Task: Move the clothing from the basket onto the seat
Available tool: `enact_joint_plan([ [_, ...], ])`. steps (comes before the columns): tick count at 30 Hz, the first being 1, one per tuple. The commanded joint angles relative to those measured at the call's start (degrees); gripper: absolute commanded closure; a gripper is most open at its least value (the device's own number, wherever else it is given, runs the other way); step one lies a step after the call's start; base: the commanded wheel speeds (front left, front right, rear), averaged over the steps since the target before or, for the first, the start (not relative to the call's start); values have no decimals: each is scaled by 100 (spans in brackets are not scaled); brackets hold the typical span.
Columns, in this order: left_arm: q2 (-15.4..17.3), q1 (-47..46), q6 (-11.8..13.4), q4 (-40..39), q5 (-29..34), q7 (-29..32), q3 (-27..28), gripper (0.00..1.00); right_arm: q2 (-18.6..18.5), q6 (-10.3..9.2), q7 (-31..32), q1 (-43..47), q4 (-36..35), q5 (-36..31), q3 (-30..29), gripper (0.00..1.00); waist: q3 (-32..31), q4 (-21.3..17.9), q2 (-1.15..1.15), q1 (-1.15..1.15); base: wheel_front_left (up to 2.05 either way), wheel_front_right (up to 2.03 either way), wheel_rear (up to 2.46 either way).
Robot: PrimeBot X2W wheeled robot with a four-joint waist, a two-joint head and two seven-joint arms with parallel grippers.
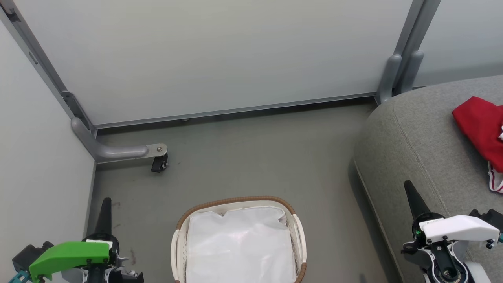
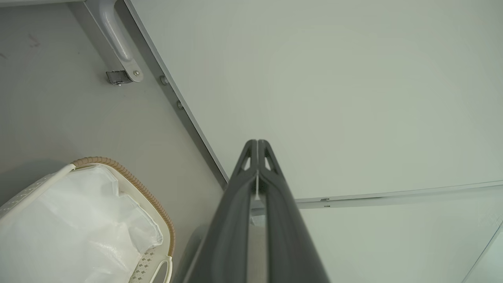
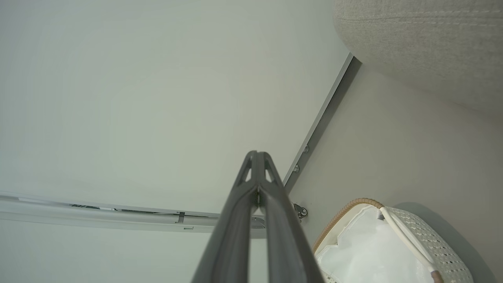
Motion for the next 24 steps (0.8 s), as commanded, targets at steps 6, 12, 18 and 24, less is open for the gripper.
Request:
enact_joint_plan([
  [6,47,-151,-42,-72,-364,103,43,100,-37,-2,100,30,-106,390,-51,100,-8,14,0,0,0,0,0],
  [12,48,-167,-47,-97,-615,169,53,100,-39,-3,168,38,-143,677,-79,100,-16,26,0,0,0,0,0],
  [18,50,-204,-40,-127,-854,238,61,100,-40,-3,242,46,-181,954,-104,100,-24,39,0,0,0,0,0],
  [24,51,-213,-44,-154,-1097,300,69,100,-42,-2,309,55,-217,1215,-127,100,-32,51,0,0,0,0,0],
])
